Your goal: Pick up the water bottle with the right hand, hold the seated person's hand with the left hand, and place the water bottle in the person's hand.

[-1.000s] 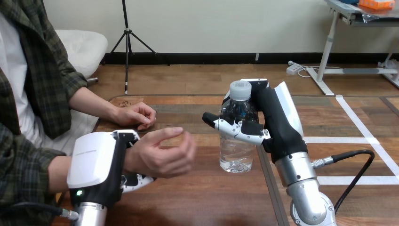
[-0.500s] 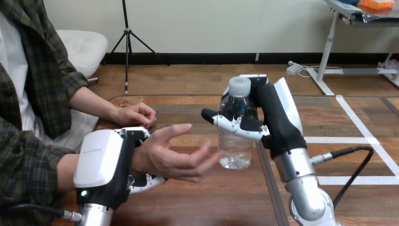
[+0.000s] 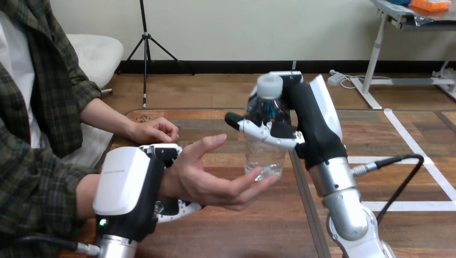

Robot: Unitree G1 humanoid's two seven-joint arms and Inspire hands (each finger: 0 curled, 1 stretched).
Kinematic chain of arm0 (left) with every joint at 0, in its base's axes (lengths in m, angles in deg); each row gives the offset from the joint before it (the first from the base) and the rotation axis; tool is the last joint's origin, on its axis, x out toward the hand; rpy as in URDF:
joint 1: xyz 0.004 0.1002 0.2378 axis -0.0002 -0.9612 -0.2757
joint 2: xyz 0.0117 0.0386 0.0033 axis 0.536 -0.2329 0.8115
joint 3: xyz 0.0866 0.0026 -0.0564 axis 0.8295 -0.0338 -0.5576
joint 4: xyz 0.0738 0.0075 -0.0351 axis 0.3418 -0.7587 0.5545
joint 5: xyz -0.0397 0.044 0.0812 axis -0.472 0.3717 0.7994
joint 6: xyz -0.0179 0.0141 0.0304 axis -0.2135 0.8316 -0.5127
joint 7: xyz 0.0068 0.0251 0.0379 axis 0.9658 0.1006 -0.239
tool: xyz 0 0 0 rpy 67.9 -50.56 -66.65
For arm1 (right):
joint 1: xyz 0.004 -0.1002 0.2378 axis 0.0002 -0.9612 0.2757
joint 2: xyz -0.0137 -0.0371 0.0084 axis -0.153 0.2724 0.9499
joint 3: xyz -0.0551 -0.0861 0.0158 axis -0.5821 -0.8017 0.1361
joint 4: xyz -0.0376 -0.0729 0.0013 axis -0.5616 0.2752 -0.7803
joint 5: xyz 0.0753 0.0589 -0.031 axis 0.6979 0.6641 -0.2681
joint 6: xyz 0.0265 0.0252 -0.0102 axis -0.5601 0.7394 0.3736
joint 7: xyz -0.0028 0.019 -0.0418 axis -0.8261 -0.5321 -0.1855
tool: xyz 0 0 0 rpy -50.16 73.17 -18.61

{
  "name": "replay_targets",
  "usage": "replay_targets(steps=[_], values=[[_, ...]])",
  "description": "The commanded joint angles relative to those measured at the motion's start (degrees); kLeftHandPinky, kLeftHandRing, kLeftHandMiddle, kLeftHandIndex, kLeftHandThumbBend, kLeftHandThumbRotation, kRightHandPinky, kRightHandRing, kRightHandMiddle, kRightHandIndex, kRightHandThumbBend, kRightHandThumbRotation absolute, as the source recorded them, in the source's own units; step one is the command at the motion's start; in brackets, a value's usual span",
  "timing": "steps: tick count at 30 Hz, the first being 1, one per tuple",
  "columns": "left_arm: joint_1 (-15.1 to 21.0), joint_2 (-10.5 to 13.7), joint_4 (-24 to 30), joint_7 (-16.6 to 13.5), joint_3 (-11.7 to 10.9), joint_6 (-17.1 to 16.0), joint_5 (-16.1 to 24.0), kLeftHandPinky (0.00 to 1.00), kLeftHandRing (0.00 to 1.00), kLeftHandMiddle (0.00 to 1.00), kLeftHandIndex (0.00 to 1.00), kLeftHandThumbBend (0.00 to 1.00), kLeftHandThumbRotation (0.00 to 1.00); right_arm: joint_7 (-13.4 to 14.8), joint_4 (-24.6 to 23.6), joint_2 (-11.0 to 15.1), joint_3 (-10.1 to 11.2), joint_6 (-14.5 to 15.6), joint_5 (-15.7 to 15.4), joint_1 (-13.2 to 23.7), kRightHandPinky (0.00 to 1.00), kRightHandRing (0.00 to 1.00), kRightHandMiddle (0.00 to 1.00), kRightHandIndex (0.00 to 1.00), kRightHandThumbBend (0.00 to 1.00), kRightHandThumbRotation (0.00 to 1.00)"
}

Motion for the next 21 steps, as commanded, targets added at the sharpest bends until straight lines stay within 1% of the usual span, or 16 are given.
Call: replay_targets(steps=[1,9,12,21], values=[[0.2,-4.6,4.0,1.5,4.8,-4.7,-2.2,0.15,0.18,0.21,0.20,0.79,0.00,-0.1,-0.6,-0.9,0.3,-0.9,0.7,5.9,0.00,0.00,0.00,0.00,0.30,0.00],[-1.0,-5.6,5.6,4.0,5.2,-4.9,-3.1,0.14,0.17,0.20,0.19,0.76,0.00,-0.1,0.3,-1.2,-0.1,-1.9,0.8,6.8,0.00,0.00,0.00,0.00,0.29,0.00],[-1.7,-6.0,6.4,5.1,5.3,-4.8,-3.7,0.13,0.16,0.20,0.19,0.75,0.00,-0.1,0.3,-1.3,-0.3,-1.7,0.8,7.0,0.00,0.00,0.00,0.00,0.29,0.00],[-2.6,-6.9,6.9,5.9,5.5,-5.9,-4.0,0.13,0.16,0.19,0.19,0.73,0.00,0.2,-0.2,-1.7,-0.9,-1.1,-0.2,7.1,0.00,0.00,0.00,0.00,0.29,0.00]])
